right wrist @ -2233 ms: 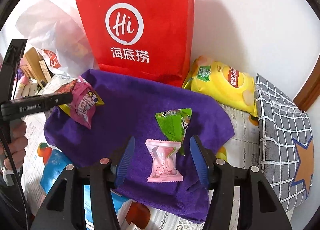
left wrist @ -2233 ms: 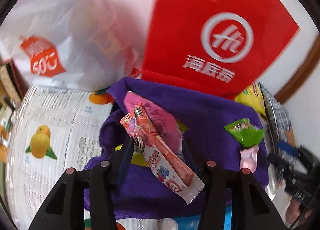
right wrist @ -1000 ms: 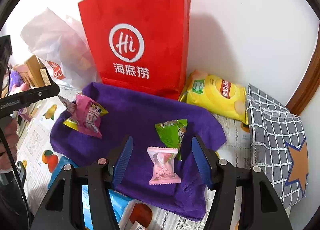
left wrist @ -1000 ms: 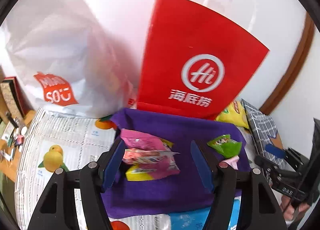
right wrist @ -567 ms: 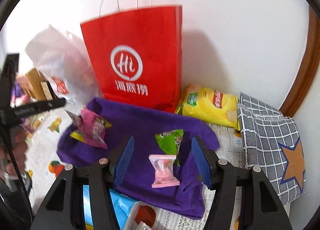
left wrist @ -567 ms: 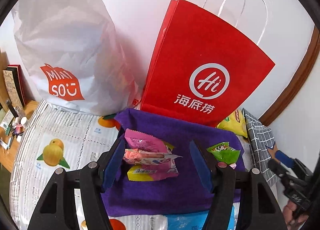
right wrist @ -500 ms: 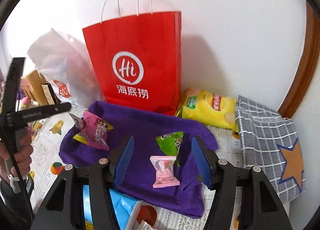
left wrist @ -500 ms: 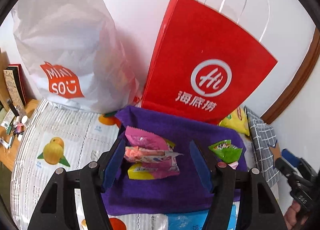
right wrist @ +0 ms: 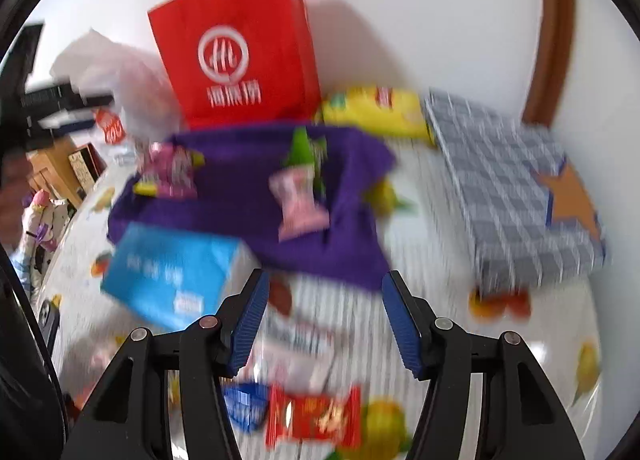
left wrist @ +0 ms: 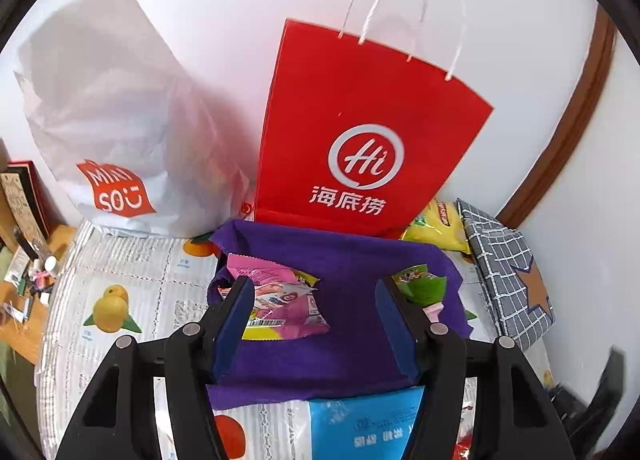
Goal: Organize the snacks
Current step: 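Withdraw both tools from the towel and lower them toward the snacks on the sheet, then grasp the red packet with the right tool while the left tool grasps the pink-white pastry packet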
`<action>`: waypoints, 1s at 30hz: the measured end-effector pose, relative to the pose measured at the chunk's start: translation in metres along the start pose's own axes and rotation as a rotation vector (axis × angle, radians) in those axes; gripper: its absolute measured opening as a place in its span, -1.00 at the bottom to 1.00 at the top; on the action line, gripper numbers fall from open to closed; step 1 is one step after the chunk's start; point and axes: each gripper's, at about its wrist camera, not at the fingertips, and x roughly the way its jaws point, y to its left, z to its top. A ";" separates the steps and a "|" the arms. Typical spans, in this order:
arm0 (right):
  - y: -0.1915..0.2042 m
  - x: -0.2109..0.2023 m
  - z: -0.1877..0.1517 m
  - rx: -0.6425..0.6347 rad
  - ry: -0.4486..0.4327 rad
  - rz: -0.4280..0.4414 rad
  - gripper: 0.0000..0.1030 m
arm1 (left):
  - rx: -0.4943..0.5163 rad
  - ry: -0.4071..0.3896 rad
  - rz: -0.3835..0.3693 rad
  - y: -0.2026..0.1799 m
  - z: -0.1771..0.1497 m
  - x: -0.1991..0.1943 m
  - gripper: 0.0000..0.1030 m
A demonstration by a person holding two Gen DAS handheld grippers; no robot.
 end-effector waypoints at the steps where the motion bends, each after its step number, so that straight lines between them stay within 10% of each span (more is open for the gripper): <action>1: -0.001 0.001 -0.010 0.009 0.008 0.005 0.16 | 0.005 -0.003 0.001 -0.002 -0.001 -0.005 0.19; 19: 0.008 0.028 -0.099 0.028 0.019 -0.035 0.28 | 0.038 0.023 0.052 0.002 -0.085 -0.056 0.19; 30: 0.015 0.023 -0.105 -0.016 -0.013 -0.083 -0.08 | 0.062 0.148 0.065 0.021 -0.164 -0.044 0.19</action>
